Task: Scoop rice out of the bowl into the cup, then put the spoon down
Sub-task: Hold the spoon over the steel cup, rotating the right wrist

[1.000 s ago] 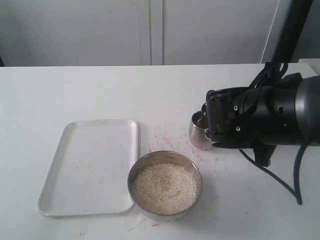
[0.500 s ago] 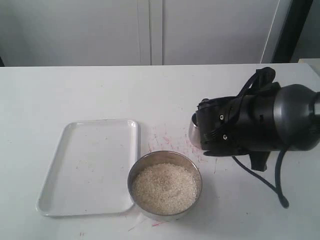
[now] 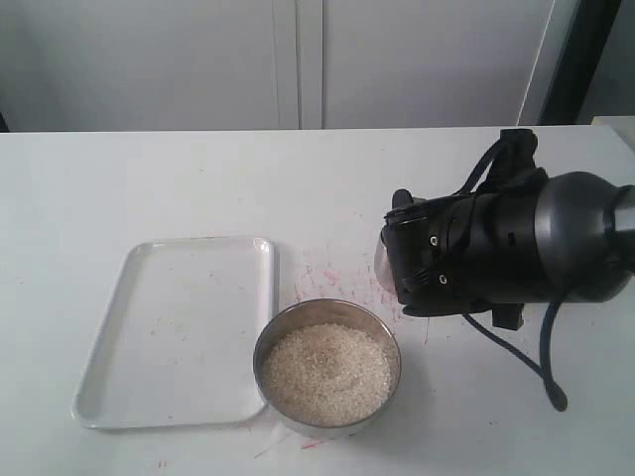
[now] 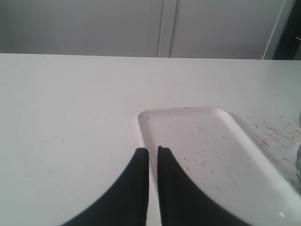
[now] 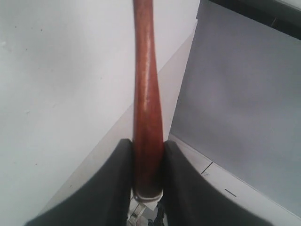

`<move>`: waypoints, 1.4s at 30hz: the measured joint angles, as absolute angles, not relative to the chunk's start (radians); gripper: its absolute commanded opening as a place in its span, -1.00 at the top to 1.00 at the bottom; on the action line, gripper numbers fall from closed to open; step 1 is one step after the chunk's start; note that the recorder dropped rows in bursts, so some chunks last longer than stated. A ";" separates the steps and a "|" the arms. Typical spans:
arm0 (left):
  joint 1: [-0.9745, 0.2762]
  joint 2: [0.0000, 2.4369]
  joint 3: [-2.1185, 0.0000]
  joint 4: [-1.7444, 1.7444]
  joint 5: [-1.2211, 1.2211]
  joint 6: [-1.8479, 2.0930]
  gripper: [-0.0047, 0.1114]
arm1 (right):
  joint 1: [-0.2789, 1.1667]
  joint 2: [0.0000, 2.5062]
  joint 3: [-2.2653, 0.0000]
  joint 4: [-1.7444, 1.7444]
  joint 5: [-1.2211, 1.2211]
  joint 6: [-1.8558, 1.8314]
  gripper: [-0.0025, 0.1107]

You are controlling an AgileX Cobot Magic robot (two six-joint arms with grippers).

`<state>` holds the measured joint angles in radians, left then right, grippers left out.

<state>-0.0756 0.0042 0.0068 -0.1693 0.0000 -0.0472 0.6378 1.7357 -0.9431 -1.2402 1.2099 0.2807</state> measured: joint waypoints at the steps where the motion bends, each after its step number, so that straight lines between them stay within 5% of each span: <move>1: -0.076 0.004 0.007 -0.169 0.000 -0.047 0.67 | 0.638 1.736 -0.943 -1.240 1.210 0.281 0.96; 42: -0.076 0.004 0.007 -0.169 0.000 -0.047 0.67 | 0.638 1.678 -0.943 -1.164 1.210 0.282 0.96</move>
<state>-0.0756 0.0042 0.0068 -0.1693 0.0000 -0.0472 0.6378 1.6776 -0.9431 -1.1640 1.2105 0.2816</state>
